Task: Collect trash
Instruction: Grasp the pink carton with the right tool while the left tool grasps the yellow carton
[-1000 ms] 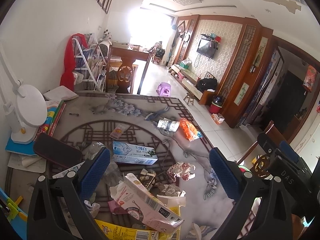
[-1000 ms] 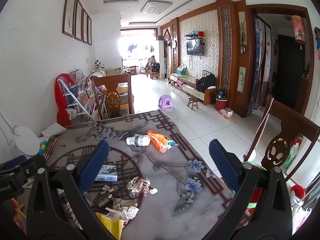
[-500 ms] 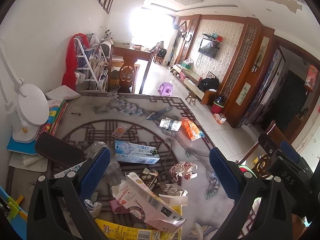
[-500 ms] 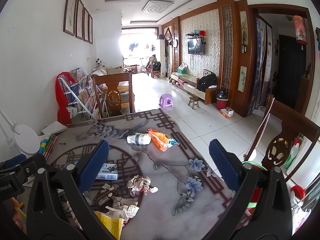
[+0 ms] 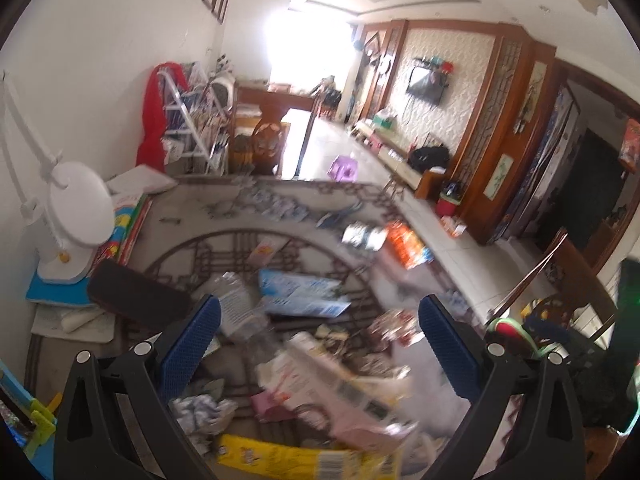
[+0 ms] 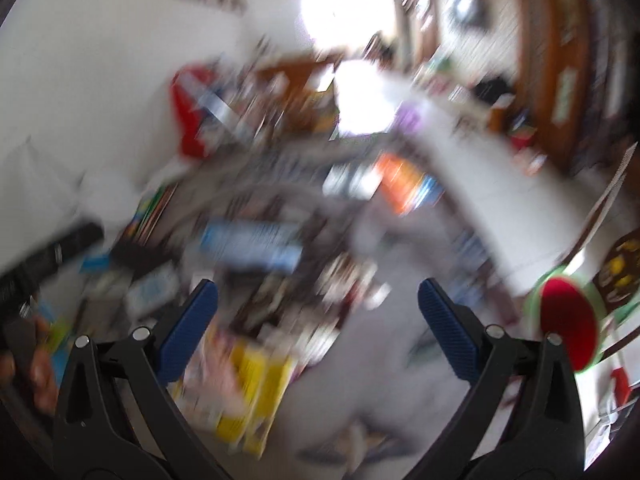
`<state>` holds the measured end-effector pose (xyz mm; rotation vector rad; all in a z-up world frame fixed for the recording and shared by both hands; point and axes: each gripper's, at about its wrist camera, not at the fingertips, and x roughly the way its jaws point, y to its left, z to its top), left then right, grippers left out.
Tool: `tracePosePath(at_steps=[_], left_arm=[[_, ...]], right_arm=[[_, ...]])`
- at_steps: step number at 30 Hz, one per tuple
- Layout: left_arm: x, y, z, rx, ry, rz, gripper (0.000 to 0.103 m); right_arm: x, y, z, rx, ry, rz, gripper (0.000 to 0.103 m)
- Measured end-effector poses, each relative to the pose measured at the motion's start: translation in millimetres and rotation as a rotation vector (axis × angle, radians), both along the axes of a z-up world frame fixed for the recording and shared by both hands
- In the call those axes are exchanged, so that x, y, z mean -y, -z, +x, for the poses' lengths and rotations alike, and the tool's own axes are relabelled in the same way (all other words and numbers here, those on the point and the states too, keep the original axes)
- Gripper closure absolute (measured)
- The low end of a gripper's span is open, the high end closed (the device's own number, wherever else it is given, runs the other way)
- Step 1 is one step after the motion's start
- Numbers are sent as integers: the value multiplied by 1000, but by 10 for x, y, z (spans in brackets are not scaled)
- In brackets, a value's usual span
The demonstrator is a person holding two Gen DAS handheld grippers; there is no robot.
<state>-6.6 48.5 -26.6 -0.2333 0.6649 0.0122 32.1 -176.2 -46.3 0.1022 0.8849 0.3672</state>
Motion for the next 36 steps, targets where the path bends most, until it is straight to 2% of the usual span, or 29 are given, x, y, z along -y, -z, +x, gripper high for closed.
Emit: tracePosePath(at_steps=[2,4,6,9,11,13,14,15,16,17,18,20,24,28,34,35,36], left_arm=[[-102,94,-26,-29,-12,2,8],[-206,188,-66,-60,-18,-9,8],[-283,263,-97,-86,-37,-17,8],[-398,374,-142,-126,-48,-48,8],[-461,422,-196,-141,-31,-60,8],[-502,442,-269,-135,-4,-41,8],[-520,448,-312,-127,23,-30,8],[-521,455,-345,-120,52,-21,8],[-510,471,-363,-113,84,-11,8],[-487,495,-399,-107,139,8,8],[-463,516,-410,-106,173,22,8],[-385,591,-451,-113,277,63,8],[-144,856,-448,-164,482,181,8],[64,1063,-362,-212,627,242,8],[279,1180,-207,-241,788,297,9],[291,1198,-166,-258,802,305,14],[307,1220,-139,-275,813,310,25]], right_arm=[[-49,287,-33,-103,-41,44,5],[-91,407,-93,-140,-46,78,5],[-178,382,-109,-140,-85,89,5],[-449,318,-141,-133,-208,53,5],[-621,350,-198,-158,-298,36,5],[-748,410,-234,-185,-351,11,7],[-810,461,-255,-202,-374,4,13],[-853,508,-260,-224,-385,-1,28],[-881,556,-243,-243,-388,-4,37],[-892,617,-223,-272,-385,0,57],[-897,678,-199,-301,-382,23,67],[-828,704,-153,-319,-353,90,68],[-733,615,-136,-271,-319,121,70],[-551,519,-123,-243,-281,157,70],[-389,524,-144,-250,-247,176,71],[-359,526,-156,-248,-242,178,71],[-332,519,-162,-244,-233,183,71]])
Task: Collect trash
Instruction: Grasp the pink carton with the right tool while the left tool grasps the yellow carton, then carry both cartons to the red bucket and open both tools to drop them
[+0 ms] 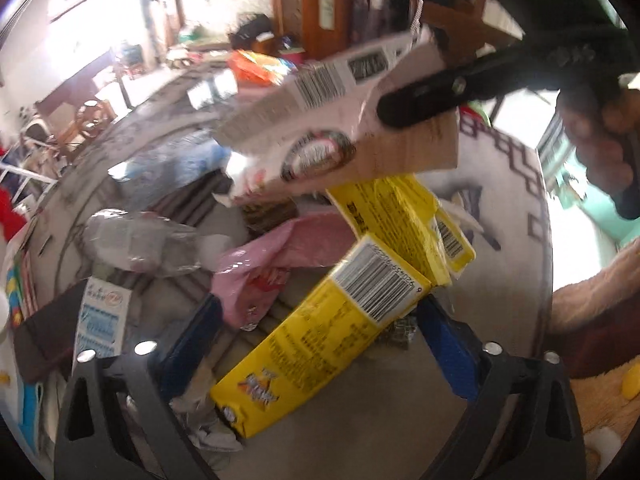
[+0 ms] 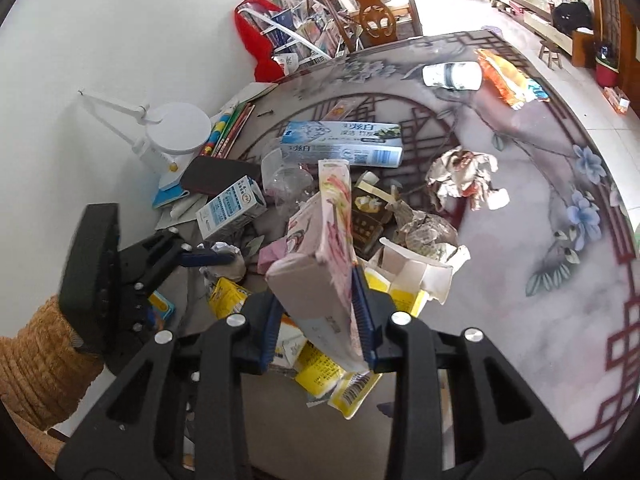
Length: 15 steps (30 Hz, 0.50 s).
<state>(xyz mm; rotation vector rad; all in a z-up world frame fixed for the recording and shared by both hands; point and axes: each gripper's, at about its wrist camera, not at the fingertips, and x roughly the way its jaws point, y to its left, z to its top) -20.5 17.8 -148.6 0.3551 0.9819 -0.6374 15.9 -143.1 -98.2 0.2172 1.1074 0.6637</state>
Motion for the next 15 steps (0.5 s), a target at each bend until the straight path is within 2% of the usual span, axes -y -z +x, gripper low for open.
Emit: tracePosePath(at_steps=[3,4,6,9,12,15], left_arm=[[25,72,53,-5,-20,31,47],[4,58,60,-1,-37,14,49],[-20,27,80,-12,-74,-35,59],[-78,-69,112,8,-163,-99,66],[-145,-202,137,23,-253,-189,69],[-146,-340,178,46,-335,-237,69]], right_arm=[[77,-40,-20,19,26,6,71],[116,-64,-16,27,39,12,71],[169,-94,-5,41,58,20,71],[219,-143,5,66,83,31,71],[256,-200,20,94,103,44,71],[310,-300,22,138,126,58,71]])
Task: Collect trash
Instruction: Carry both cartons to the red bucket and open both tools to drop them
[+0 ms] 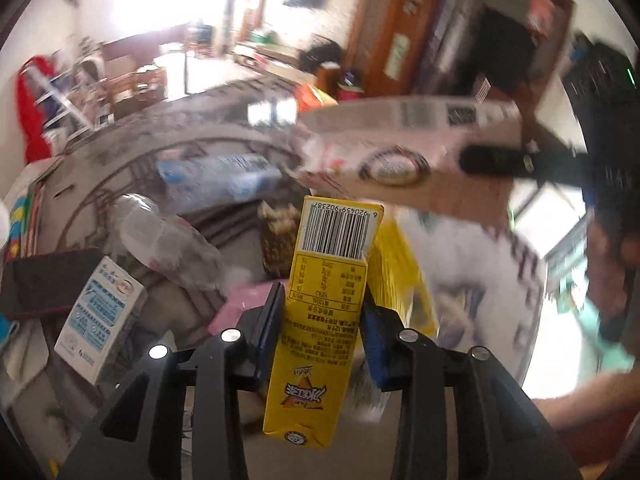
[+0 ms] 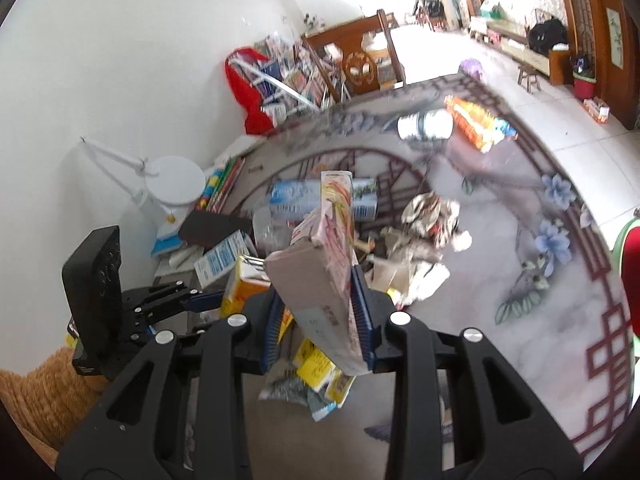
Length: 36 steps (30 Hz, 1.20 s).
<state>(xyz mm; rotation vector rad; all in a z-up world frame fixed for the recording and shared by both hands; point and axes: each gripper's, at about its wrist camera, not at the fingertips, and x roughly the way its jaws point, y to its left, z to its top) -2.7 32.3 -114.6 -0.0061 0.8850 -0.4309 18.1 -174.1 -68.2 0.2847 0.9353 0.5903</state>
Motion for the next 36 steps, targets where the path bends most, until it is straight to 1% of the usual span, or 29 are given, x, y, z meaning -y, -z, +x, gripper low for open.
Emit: tracePosePath(at_steps=[1,4,5,6,7,9,12,17,21,23,29,33,36], left_arm=[[8,-70,10,14,-34,-13,69],[66,-189,42,38,-117,-4,69],[97,-232,63,43,-149,-15,69],[111,-285,92,41,-182,-44,69],[127,-327,120,39,-206,-67,69],[157,-412,175,42,-246,-87,69],[264,-554,241,72,-277,-87,69],[565,-746,363,109,-308,-67,69],[819,-856,417,123,-343,-74,69],[990,-920,470,141,-366,-63,69],[1372,-1014,528,158,-424,-60,69],[1675,-1016,563,153,-414,-61,69],[1974,-1020,649,148,-373,-69,69]], right_arm=[[25,-52,6,18,12,2,71],[102,-174,21,59,44,-14,71],[130,-209,29,68,59,-34,71],[161,-247,38,76,82,-67,72],[194,-267,44,82,94,-80,71],[295,-329,56,99,129,-119,71],[446,-413,77,132,162,-174,71],[813,-495,168,164,186,-166,71],[1139,-516,292,169,179,-146,71],[1320,-513,368,177,169,-152,71],[1786,-501,545,183,163,-150,71],[2143,-449,615,173,178,-154,71],[2412,-410,635,160,210,-161,71]])
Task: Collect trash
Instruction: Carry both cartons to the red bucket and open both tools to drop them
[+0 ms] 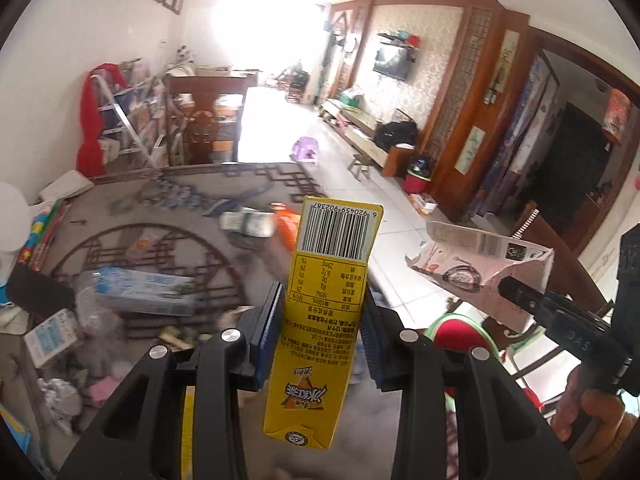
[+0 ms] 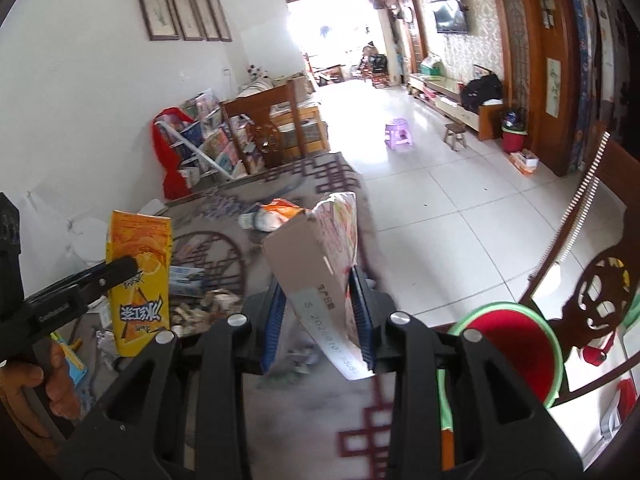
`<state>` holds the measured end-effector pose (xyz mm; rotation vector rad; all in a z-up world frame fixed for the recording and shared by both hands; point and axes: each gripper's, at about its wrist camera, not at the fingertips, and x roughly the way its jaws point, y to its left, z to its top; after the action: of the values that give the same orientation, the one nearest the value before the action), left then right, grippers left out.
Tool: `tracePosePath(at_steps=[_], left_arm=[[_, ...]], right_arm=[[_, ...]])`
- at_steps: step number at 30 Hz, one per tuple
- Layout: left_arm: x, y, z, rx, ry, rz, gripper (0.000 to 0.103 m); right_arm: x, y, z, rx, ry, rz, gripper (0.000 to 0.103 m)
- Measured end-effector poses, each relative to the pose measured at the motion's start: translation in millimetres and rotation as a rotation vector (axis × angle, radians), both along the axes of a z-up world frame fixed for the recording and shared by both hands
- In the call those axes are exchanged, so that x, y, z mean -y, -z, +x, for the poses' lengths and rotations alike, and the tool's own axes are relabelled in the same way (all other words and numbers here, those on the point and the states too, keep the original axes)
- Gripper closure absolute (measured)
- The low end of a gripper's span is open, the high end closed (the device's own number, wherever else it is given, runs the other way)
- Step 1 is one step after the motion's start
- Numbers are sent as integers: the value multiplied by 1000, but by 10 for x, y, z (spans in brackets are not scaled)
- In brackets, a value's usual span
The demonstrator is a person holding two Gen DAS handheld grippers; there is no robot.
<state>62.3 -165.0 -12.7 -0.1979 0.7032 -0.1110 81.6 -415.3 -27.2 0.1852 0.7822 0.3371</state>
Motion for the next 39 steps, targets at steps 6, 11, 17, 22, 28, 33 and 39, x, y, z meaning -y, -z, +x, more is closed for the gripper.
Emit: tracePosePath(at_steps=[6,11,17,22,28,33,39], left_arm=[[553,55,215,-9,114,-18,69],[1068,184,450,-43,223,-30,69],[1604,381,675,-80,339,-22,69],[1937,542,805,-124,403,-19,69],[2234,629,901,-132,473,-14,69],[2526,745,972,-151,562,-11,67],[2751,735,935,-120,604,13,37]], right_arm=[[547,122,-41,-40,108,-18,71],[998,360,-6,-109,197,-33,71],[1386,806,16,-236,276,-35,71],[1585,1050,93,-299,312,-35,70],[1839,1065,61,-300,404,-23,38],[2033,966,5,-272,474,-40,35],[2210,860,-103,-244,536,-47,35]])
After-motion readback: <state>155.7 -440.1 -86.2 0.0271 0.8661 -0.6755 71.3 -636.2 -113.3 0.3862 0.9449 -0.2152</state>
